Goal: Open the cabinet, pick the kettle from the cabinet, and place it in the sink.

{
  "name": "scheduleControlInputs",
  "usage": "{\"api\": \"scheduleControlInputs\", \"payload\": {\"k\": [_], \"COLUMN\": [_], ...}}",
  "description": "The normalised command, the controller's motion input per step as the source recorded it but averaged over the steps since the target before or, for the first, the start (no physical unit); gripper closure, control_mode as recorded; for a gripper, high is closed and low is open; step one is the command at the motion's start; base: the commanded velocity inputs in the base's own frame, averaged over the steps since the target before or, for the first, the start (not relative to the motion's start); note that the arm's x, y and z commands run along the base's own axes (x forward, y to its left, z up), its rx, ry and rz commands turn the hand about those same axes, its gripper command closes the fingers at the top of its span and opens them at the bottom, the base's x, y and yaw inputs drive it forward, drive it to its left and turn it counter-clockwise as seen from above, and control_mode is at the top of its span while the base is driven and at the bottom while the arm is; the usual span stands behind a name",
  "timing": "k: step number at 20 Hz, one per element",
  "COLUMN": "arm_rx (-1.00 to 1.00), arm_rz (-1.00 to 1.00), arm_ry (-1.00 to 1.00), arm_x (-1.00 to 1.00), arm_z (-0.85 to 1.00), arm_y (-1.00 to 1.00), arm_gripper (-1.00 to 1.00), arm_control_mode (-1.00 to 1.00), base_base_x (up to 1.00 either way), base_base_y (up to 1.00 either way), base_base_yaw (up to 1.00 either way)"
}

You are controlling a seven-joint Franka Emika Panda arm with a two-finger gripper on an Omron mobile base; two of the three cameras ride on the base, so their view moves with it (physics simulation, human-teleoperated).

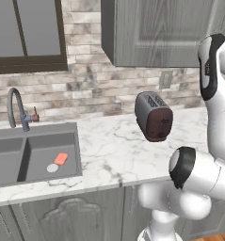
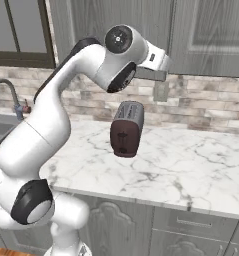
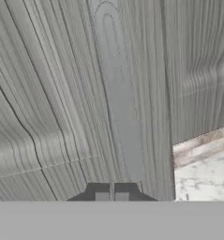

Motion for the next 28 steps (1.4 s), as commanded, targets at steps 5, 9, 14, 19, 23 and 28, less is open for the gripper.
{"api": "scheduleControlInputs", "payload": {"k": [5,9,14,19,23,28], "arm_rx": [0.00,0.00,0.01,0.14,0.27,0.24], "arm_rz": [-0.25,-0.20,-0.14,-0.01,-0.02,-0.02], "arm_ry": [0.25,0.34,0.30,0.07,0.00,0.03], "arm_x": [-0.32,-0.28,-0.29,-0.46,-0.50,-0.28], "arm_z": [0.11,0.19,0.34,0.21,0.10,0.08], "arm_y": [0.23,0.15,-0.07,-0.27,-0.25,-0.27], "arm_gripper": [1.00,1.00,1.00,1.00,-1.00,-1.00], "arm_control_mode": [-1.00,-1.00,-1.00,-1.00,-1.00,-1.00], "base_base_x": [0.00,0.00,0.00,0.00,0.00,0.00], "base_base_y": [0.00,0.00,0.00,0.00,0.00,0.00], "base_base_yaw": [0.00,0.00,0.00,0.00,0.00,0.00]}}
